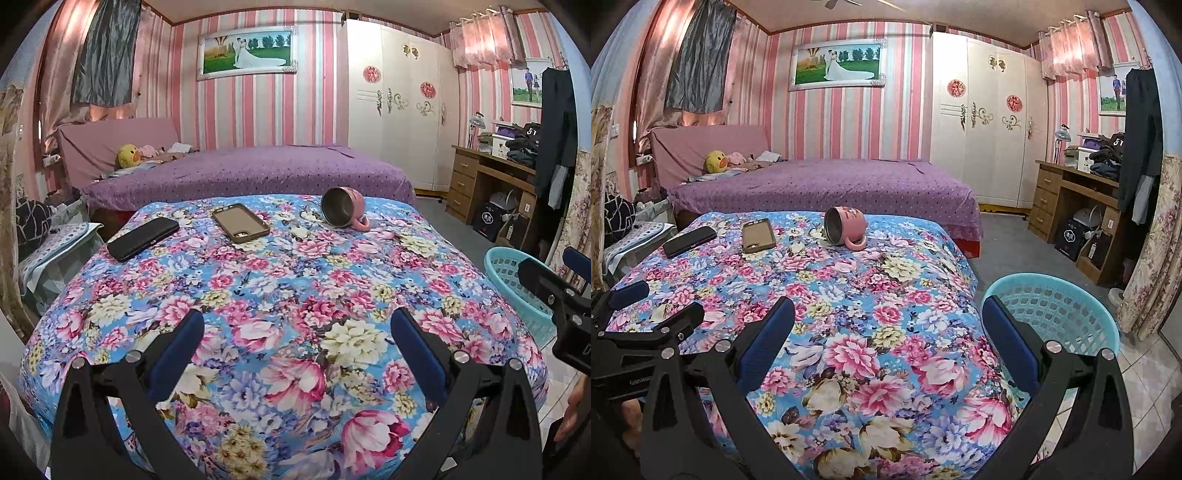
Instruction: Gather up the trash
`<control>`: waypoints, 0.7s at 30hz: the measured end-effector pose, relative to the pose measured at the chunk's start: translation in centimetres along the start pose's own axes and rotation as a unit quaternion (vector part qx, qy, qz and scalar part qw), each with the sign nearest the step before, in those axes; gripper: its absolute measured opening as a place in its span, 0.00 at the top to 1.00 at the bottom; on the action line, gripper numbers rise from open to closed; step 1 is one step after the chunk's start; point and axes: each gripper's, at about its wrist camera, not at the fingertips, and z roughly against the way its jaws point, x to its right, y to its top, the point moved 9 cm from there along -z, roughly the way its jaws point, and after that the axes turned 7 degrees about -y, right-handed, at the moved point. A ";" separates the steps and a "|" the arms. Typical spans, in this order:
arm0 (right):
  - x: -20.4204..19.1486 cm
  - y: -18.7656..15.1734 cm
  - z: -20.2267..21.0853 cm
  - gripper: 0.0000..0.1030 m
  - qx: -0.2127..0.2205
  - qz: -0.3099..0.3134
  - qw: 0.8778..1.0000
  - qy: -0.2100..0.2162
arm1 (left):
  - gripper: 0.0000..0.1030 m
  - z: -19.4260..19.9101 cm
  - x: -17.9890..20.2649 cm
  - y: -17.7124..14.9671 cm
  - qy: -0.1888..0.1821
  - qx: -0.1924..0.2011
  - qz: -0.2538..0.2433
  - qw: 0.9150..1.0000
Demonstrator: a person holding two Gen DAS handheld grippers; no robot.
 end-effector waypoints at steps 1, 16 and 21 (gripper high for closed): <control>-0.1 0.0 0.0 0.04 0.001 0.002 1.000 -0.001 | 0.04 0.0 0.0 0.0 0.001 0.000 0.000 1.000; -0.2 0.0 0.1 0.04 0.004 0.008 1.000 -0.002 | 0.04 0.0 -0.3 0.0 0.000 0.001 0.005 1.000; -0.3 0.1 0.1 0.04 0.004 0.007 1.000 -0.001 | 0.04 0.0 -0.4 -0.1 0.001 0.002 0.006 1.000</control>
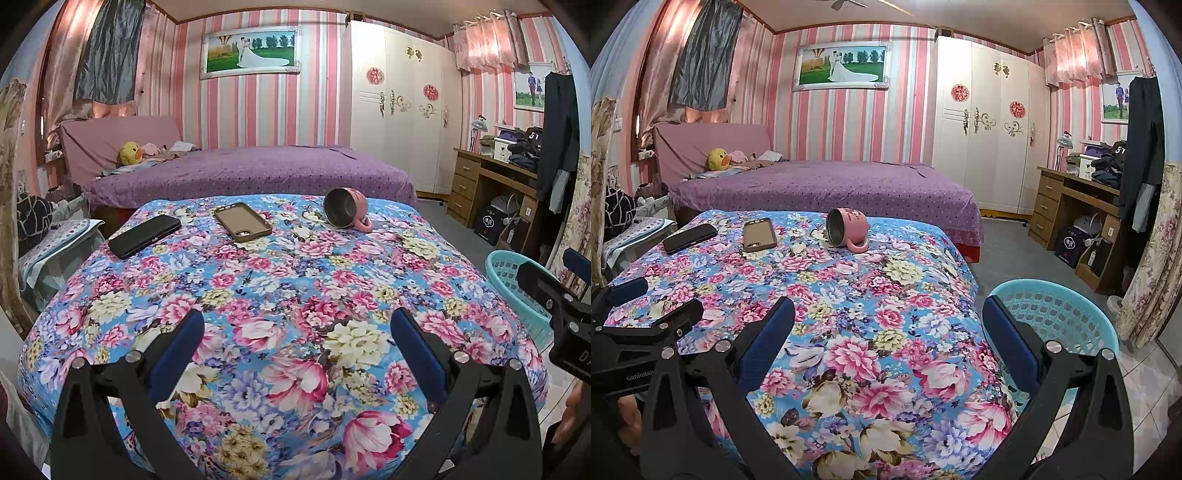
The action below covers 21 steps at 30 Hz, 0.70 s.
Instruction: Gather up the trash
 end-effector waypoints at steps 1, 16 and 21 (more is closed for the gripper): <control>0.0 0.0 0.0 0.04 0.000 0.000 1.000 0.000 | 0.04 0.0 0.0 0.0 0.001 0.000 -0.001 1.000; 0.0 0.0 0.0 0.04 0.001 0.000 1.000 0.000 | 0.04 0.1 0.1 0.0 0.002 0.002 -0.007 1.000; 0.0 0.2 0.0 0.04 0.000 0.001 1.000 0.001 | 0.04 0.2 0.2 0.1 0.004 0.005 -0.012 1.000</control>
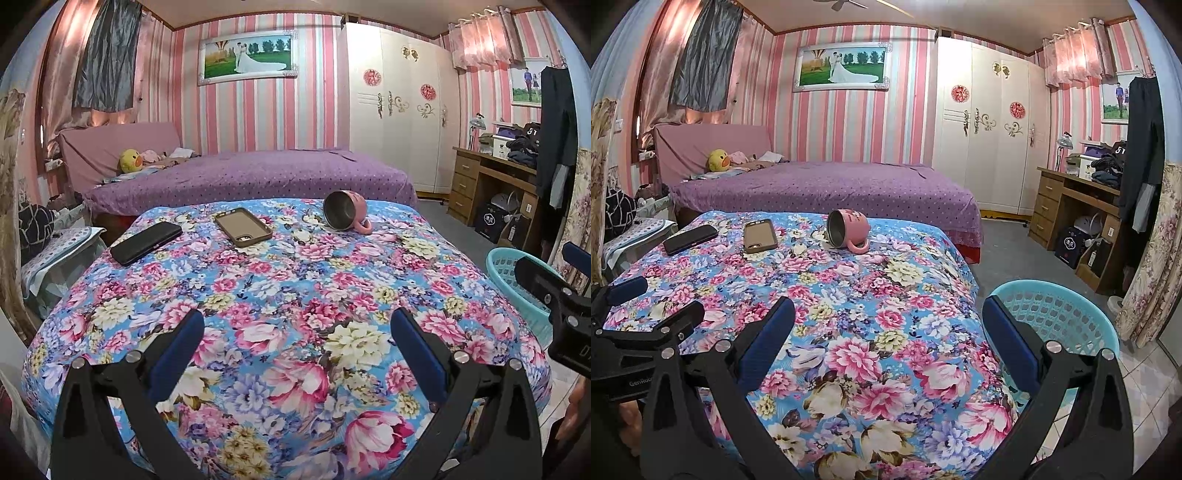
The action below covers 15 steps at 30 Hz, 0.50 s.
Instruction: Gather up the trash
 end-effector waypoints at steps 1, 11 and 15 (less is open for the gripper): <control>0.0 0.0 0.0 0.04 0.001 0.000 1.000 -0.001 | 0.04 0.0 0.1 0.0 0.000 -0.001 -0.001 1.000; -0.1 0.2 0.0 0.04 0.002 0.001 1.000 0.000 | 0.04 0.0 -0.1 0.0 0.006 0.002 -0.004 1.000; -0.1 0.3 0.0 0.04 0.002 0.001 1.000 0.000 | 0.04 0.0 -0.3 0.0 0.004 0.001 -0.001 1.000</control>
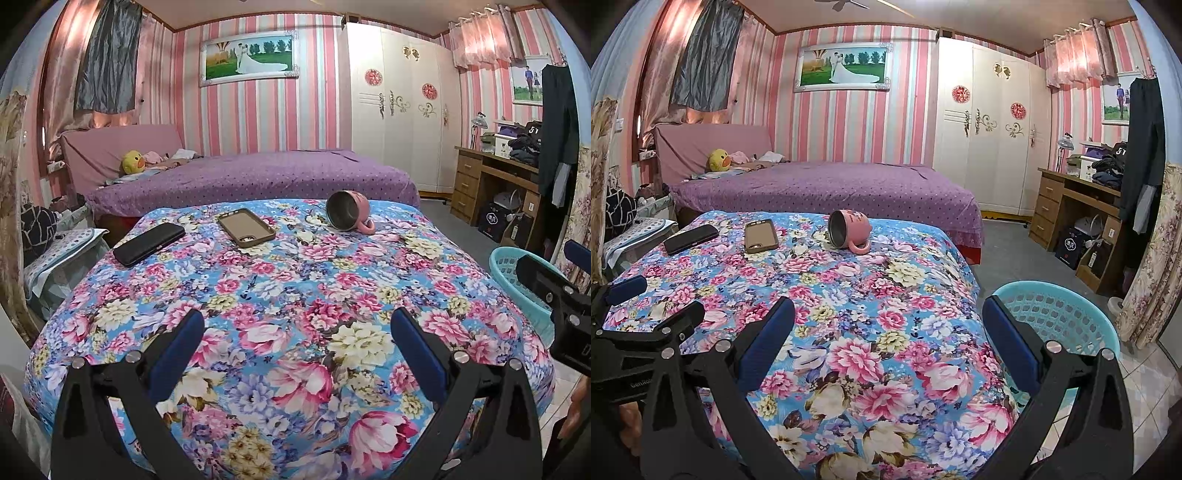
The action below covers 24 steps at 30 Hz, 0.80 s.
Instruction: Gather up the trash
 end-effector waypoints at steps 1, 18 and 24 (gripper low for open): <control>0.0 0.0 0.0 0.04 0.000 0.000 1.000 0.000 | 0.04 0.0 0.0 0.0 0.000 0.000 0.000 1.000; 0.0 -0.1 0.0 0.04 0.000 0.000 1.000 0.000 | 0.04 0.2 0.1 0.1 0.000 0.004 0.000 1.000; 0.0 -0.1 0.0 0.04 -0.001 0.001 1.000 -0.001 | 0.04 0.3 0.3 0.2 -0.001 0.007 -0.005 1.000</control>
